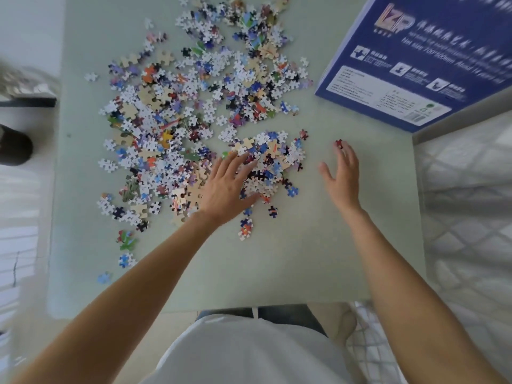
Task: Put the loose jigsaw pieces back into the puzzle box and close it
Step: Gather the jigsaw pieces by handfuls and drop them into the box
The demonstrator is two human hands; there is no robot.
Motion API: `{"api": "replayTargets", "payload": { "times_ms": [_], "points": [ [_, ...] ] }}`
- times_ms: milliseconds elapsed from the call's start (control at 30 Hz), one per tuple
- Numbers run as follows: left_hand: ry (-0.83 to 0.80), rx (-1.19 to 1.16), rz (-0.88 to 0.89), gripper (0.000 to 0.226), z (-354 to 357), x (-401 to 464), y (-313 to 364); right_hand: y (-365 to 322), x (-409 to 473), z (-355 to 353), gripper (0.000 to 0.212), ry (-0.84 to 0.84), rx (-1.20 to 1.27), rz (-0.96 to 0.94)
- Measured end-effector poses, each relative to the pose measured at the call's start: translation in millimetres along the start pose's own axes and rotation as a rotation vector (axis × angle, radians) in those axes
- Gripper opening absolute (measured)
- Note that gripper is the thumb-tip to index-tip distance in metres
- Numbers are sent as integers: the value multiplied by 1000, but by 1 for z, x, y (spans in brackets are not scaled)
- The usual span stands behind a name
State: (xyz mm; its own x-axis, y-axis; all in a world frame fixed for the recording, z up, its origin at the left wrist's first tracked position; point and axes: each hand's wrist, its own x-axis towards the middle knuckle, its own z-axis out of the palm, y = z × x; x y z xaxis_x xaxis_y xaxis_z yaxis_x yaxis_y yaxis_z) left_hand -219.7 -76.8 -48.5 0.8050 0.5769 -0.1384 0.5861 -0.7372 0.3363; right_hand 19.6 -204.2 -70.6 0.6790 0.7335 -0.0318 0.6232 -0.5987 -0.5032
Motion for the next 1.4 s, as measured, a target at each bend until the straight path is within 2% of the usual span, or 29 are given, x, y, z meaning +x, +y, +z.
{"api": "replayTargets", "payload": {
  "times_ms": [100,167,300,400,533,633,733,867,1000,1200,1400],
  "points": [
    [-34,-8,-140,76,2,8,5,20,23,-4,56,10,-160,274],
    [-40,-48,-261,80,-1,15,3,2,35,1,53,3,-202,328],
    [-63,-115,-351,94,-7,30,-6,-67,39,26,51,-210,4,35],
    [-93,-116,-350,103,-11,39,-7,-93,29,34,71,-390,70,-167],
    [-139,-135,-363,108,-17,51,-3,-92,38,25,93,-536,-20,-269],
    [-172,-162,-335,97,-21,60,-2,-98,48,24,102,-584,-167,-344],
    [-193,-190,-318,83,-23,64,-2,-105,56,25,95,-645,-192,-324],
    [-154,-243,-354,67,-23,68,-4,-108,57,27,82,-641,-173,-314],
    [-156,-231,-344,71,-20,71,-5,-109,53,28,70,-607,-173,-293],
    [-244,-298,-336,67,-24,75,-12,-112,41,23,71,-626,-147,-218],
    [-173,-343,-264,58,-26,68,-12,-116,34,21,57,-587,-122,-185]
  ]
}}
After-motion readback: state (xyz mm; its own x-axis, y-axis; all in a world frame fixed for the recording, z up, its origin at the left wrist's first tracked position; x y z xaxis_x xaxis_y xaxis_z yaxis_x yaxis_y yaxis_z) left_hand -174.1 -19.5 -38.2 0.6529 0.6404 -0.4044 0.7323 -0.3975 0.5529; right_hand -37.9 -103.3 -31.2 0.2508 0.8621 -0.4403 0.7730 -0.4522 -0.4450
